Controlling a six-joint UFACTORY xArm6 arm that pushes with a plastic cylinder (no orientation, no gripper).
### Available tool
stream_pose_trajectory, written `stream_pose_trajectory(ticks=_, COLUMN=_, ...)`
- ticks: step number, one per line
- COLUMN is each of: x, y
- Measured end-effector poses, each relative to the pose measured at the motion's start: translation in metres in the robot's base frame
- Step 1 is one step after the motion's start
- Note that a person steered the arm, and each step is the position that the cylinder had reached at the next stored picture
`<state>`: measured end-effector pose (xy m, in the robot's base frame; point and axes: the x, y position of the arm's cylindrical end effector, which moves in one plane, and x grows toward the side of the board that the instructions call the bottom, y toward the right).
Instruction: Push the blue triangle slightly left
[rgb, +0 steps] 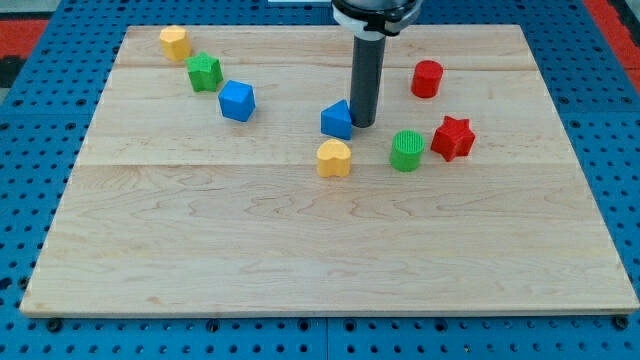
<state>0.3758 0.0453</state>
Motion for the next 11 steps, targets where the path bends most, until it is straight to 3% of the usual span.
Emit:
stream_pose_trajectory(ticks=2, x=-0.011, y=-0.022)
stream_pose_trajectory(ticks=6, x=0.008, y=-0.065)
stream_pose_trajectory(ticks=11, x=0.031, y=-0.061)
